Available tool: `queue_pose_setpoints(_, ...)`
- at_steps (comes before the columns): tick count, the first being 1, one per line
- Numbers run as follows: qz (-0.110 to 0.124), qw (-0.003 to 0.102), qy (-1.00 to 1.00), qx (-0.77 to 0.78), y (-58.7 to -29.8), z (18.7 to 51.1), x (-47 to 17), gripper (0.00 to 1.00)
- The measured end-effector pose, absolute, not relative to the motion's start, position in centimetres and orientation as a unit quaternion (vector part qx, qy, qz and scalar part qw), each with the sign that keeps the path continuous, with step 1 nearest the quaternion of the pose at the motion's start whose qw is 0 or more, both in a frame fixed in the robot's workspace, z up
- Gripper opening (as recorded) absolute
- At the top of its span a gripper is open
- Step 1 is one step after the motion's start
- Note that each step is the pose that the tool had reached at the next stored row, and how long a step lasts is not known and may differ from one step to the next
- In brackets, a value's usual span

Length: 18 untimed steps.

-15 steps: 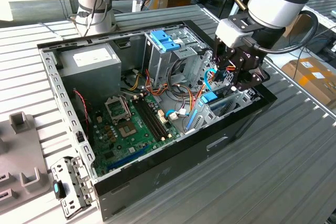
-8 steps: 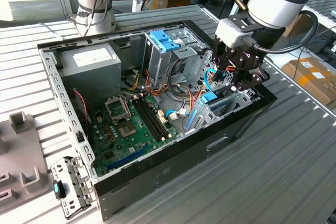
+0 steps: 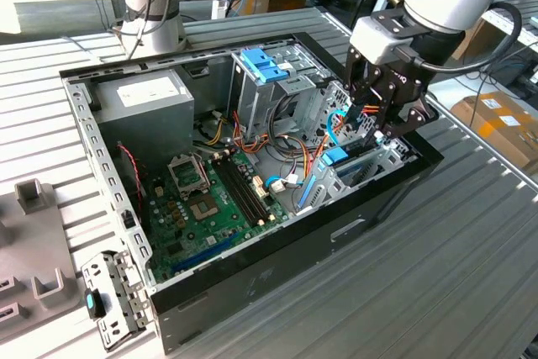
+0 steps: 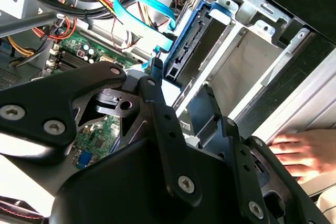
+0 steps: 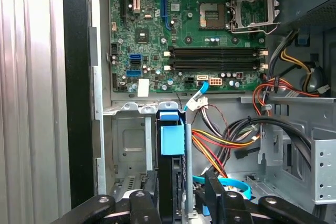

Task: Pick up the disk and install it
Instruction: 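Insert the first disk wire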

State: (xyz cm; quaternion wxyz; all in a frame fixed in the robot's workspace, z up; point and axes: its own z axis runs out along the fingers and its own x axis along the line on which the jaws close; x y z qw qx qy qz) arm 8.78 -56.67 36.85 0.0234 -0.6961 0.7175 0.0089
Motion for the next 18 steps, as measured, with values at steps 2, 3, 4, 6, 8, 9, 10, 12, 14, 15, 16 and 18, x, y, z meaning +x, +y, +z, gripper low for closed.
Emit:
queue_pose_setpoints(2,0.009,0.023,0.718,-0.696,-56.6,36.9,9.0,0.49)
queue_pose_setpoints(3,0.009,0.023,0.718,-0.696,-56.6,36.9,9.3,0.49)
queue_pose_setpoints(4,0.009,0.023,0.718,-0.696,-56.6,36.9,9.5,0.49)
queue_pose_setpoints(6,0.009,0.024,0.718,-0.696,-56.5,36.9,9.9,0.49)
queue_pose_setpoints(8,0.009,0.024,0.718,-0.696,-56.3,36.9,10.0,0.49)
queue_pose_setpoints(9,0.009,0.024,0.718,-0.696,-56.1,36.8,10.2,0.49)
queue_pose_setpoints(10,0.009,0.024,0.718,-0.696,-56.1,36.8,10.4,0.49)
queue_pose_setpoints(12,0.009,0.024,0.718,-0.696,-55.9,36.7,10.6,0.49)
queue_pose_setpoints(14,0.009,0.024,0.718,-0.696,-55.9,36.6,10.7,0.49)
queue_pose_setpoints(15,0.009,0.024,0.718,-0.696,-55.8,36.4,10.7,0.49)
queue_pose_setpoints(16,0.009,0.024,0.718,-0.696,-55.8,36.3,10.7,0.49)
queue_pose_setpoints(18,0.009,0.024,0.718,-0.696,-55.8,36.1,10.8,0.49)
